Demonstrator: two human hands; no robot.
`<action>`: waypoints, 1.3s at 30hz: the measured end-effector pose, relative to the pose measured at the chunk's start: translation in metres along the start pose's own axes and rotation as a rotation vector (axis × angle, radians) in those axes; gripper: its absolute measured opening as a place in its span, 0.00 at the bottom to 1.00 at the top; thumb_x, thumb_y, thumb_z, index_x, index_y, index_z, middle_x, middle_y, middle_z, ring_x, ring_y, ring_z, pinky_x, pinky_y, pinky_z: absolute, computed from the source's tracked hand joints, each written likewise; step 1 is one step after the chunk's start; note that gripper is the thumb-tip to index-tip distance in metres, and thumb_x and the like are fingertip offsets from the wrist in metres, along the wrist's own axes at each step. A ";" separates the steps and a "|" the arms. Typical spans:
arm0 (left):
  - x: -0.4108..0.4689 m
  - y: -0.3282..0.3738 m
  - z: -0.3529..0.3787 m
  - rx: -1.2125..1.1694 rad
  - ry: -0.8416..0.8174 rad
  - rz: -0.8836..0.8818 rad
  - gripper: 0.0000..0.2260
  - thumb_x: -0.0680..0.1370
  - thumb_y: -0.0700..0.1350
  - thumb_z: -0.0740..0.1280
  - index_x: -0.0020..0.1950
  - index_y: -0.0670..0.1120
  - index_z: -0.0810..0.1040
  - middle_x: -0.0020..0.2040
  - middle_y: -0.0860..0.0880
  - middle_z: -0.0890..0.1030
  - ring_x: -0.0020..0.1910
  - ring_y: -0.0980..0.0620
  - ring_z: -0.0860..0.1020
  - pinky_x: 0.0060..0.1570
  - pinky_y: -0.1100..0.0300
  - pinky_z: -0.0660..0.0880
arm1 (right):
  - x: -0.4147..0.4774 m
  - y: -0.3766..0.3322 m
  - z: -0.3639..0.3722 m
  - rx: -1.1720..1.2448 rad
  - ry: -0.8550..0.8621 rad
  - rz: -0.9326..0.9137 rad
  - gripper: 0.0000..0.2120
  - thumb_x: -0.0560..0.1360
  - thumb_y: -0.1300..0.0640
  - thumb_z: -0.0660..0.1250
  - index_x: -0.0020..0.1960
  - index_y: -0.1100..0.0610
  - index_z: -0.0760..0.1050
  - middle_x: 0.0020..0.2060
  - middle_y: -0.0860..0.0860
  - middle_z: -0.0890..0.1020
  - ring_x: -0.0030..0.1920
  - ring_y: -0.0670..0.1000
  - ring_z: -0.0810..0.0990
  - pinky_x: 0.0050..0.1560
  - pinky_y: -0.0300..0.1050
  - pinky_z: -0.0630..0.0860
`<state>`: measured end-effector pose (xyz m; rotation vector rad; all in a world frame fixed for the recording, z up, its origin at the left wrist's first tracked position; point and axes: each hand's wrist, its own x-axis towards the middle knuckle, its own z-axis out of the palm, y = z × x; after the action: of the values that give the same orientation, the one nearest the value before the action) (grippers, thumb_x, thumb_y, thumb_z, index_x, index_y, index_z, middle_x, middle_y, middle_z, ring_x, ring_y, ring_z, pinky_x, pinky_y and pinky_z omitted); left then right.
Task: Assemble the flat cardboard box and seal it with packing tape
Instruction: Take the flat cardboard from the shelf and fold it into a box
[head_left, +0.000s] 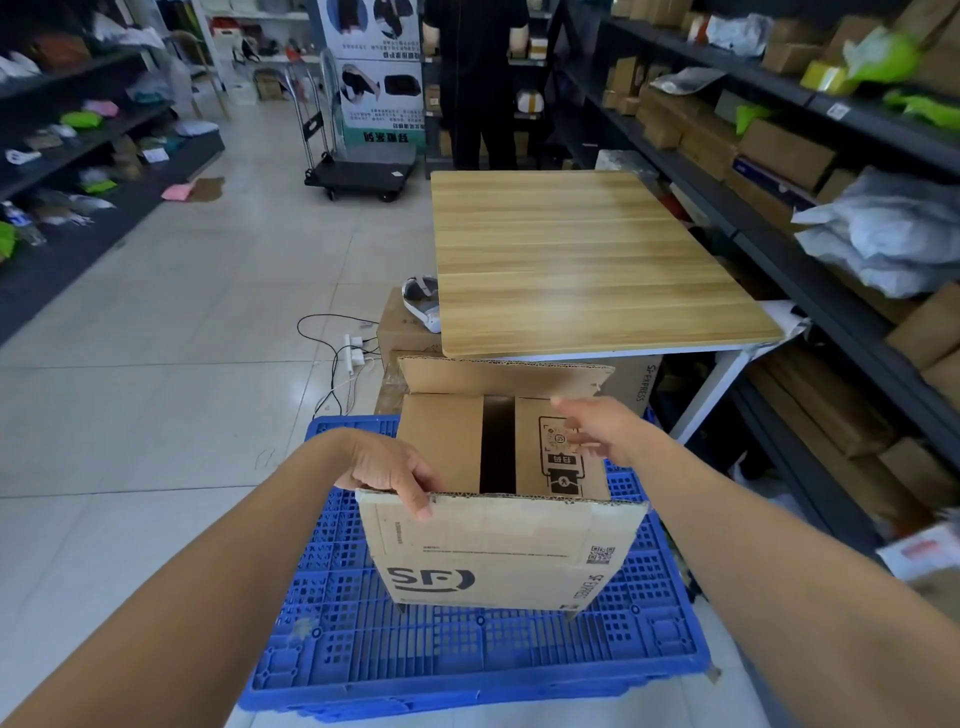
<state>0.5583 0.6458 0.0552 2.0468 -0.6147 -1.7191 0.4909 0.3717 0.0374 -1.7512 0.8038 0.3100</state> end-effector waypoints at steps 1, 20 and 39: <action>-0.001 0.000 0.000 -0.008 0.012 0.004 0.09 0.75 0.39 0.70 0.53 0.48 0.80 0.54 0.46 0.83 0.52 0.47 0.82 0.58 0.53 0.78 | 0.001 -0.004 -0.003 0.131 0.025 0.026 0.28 0.75 0.44 0.67 0.69 0.57 0.68 0.59 0.54 0.78 0.54 0.52 0.79 0.48 0.44 0.77; 0.060 -0.017 0.024 -0.084 1.057 -0.138 0.31 0.67 0.43 0.74 0.64 0.39 0.62 0.62 0.40 0.64 0.61 0.37 0.69 0.58 0.44 0.75 | 0.024 0.012 0.006 -0.536 0.310 -0.055 0.16 0.75 0.40 0.56 0.48 0.46 0.79 0.47 0.54 0.81 0.52 0.61 0.78 0.52 0.52 0.76; 0.080 -0.021 0.031 0.478 0.818 -0.039 0.23 0.81 0.43 0.58 0.77 0.48 0.60 0.78 0.50 0.58 0.77 0.48 0.55 0.76 0.50 0.51 | 0.014 0.053 0.026 -0.658 0.266 0.041 0.20 0.74 0.50 0.62 0.64 0.54 0.68 0.58 0.58 0.76 0.59 0.61 0.73 0.54 0.54 0.73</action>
<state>0.5416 0.6177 -0.0264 2.8142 -0.7307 -0.6318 0.4718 0.3833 -0.0186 -2.4300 0.9997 0.4046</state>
